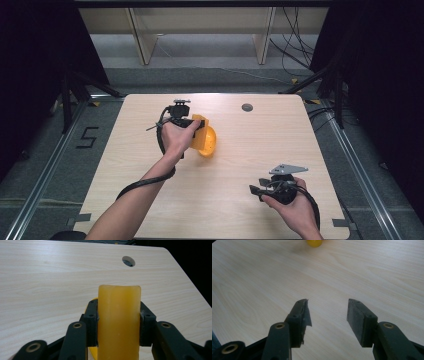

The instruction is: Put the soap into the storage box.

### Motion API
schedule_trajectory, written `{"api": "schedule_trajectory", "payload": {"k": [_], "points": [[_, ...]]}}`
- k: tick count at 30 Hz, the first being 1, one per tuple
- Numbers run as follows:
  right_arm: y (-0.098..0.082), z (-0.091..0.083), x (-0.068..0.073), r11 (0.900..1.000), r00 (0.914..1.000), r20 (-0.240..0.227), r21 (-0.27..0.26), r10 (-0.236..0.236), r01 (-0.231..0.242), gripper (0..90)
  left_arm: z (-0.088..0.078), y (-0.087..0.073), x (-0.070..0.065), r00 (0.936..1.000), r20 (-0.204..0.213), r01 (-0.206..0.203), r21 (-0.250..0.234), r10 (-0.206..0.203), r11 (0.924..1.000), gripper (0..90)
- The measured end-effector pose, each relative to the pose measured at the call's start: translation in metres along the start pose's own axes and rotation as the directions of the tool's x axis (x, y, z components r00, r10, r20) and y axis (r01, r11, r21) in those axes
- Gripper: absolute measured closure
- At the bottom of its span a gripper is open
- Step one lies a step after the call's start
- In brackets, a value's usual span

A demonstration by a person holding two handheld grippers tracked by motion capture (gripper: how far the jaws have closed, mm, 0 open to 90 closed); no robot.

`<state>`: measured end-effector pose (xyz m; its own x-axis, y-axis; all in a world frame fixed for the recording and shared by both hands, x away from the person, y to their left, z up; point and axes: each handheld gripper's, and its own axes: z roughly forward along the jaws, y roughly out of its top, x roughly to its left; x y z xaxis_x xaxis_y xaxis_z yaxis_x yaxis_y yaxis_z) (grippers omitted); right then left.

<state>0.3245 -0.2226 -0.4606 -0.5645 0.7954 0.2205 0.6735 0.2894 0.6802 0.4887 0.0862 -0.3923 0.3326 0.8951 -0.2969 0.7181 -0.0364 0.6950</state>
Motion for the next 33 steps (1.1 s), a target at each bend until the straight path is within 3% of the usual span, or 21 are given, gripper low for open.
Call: {"api": "schedule_trajectory", "payload": {"k": [12, 13, 14, 22, 23, 24, 25, 28, 30, 33], "points": [[0.000, 0.000, 0.001, 1.000, 0.9999, -0.004, 0.004, 0.012, -0.012, 51.5, 0.005, 0.002, -0.004, 1.0000, 0.001, 0.004, 0.022, -0.004, 0.9998, 60.5], [-0.001, 0.003, 0.000, 0.999, 1.0000, -0.010, -0.039, 0.001, -0.001, 51.5, 0.006, 0.002, -0.004, 1.0000, 0.000, 0.008, 0.019, -0.008, 0.9998, 60.5], [-0.001, 0.003, 0.003, 0.999, 0.9996, -0.008, -0.031, 0.026, -0.026, 51.5, 0.006, 0.002, -0.005, 1.0000, 0.001, 0.007, 0.022, -0.007, 0.9997, 60.5], [-0.001, 0.002, 0.002, 1.000, 0.9997, -0.013, -0.019, 0.020, -0.020, 51.5, 0.009, 0.002, -0.006, 0.9999, -0.001, 0.017, 0.033, -0.017, 0.9993, 60.5], [0.000, 0.000, 0.001, 1.000, 0.9999, -0.006, 0.004, 0.009, -0.009, 51.5, 0.010, 0.001, -0.006, 0.9998, -0.001, 0.018, 0.023, -0.018, 0.9996, 60.5], [-0.002, 0.004, 0.003, 0.999, 0.9996, -0.010, -0.039, 0.026, -0.027, 51.5, 0.011, 0.001, -0.005, 0.9998, -0.007, 0.019, 0.024, -0.019, 0.9995, 60.5], [-0.001, 0.002, 0.002, 1.000, 0.9995, -0.025, -0.014, 0.021, -0.022, 51.5, 0.012, 0.001, -0.005, 0.9998, -0.008, 0.020, 0.026, -0.020, 0.9995, 60.5], [-0.002, 0.005, 0.003, 0.998, 0.9997, -0.010, -0.052, 0.024, -0.025, 51.5, 0.013, 0.000, -0.005, 0.9993, -0.013, 0.036, 0.029, -0.036, 0.9989, 60.5], [0.000, 0.001, 0.001, 1.000, 0.9999, -0.009, -0.009, 0.005, -0.006, 51.5, 0.014, 0.000, -0.005, 0.9994, -0.015, 0.031, 0.029, -0.030, 0.9991, 60.5], [-0.002, 0.005, 0.003, 0.998, 0.9997, -0.011, -0.054, 0.022, -0.023, 51.5, 0.015, 0.000, -0.005, 0.9991, -0.017, 0.040, 0.030, -0.039, 0.9987, 60.5]]}}
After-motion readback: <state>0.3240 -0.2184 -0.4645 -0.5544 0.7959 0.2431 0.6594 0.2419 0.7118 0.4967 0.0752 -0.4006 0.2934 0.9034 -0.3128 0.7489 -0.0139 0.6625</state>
